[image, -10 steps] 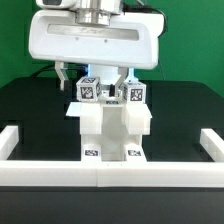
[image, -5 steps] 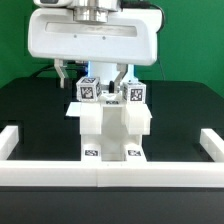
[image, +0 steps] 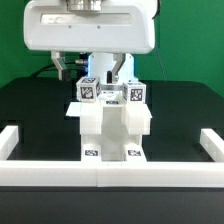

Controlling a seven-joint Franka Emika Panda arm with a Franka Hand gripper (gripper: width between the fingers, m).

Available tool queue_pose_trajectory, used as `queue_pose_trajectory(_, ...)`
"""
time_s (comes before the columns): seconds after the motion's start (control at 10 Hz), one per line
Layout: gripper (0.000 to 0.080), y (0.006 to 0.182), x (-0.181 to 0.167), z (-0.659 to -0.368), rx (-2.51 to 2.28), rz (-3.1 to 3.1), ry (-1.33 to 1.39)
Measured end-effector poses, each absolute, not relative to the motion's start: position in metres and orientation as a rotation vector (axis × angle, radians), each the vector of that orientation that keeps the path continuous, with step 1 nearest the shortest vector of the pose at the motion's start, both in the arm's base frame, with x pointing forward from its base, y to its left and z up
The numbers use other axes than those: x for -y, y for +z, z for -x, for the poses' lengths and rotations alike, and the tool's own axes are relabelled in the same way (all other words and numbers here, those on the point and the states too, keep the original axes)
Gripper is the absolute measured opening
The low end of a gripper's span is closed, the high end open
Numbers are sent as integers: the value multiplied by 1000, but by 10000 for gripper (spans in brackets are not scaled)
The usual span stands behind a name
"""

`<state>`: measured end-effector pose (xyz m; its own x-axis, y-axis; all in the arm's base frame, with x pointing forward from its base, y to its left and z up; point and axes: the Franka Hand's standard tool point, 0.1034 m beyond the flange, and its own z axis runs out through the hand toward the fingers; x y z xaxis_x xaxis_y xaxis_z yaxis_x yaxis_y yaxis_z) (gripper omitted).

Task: Assemble chair

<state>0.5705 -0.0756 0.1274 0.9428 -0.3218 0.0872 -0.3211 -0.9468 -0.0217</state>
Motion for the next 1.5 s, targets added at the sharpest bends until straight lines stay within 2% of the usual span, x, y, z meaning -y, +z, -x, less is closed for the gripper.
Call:
queue_pose_trajectory(0.5, 649, 122, 69, -569, -549, 3085, -127)
queue_pose_trajectory(0.6, 561, 121, 69, -569, -553, 3084, -126)
queue_pose_trajectory(0.7, 402, 121, 69, -569, -553, 3084, -125)
queue_pose_trajectory(0.8, 402, 121, 69, -569, -554, 3085, -126)
queue_pose_trajectory(0.9, 288, 121, 69, -570, -555, 3084, -129)
queue_pose_trajectory(1.3, 288, 121, 69, -569, -627, 3069, -128)
queue_pose_trajectory(1.5, 288, 121, 69, -569, -825, 3016, -127)
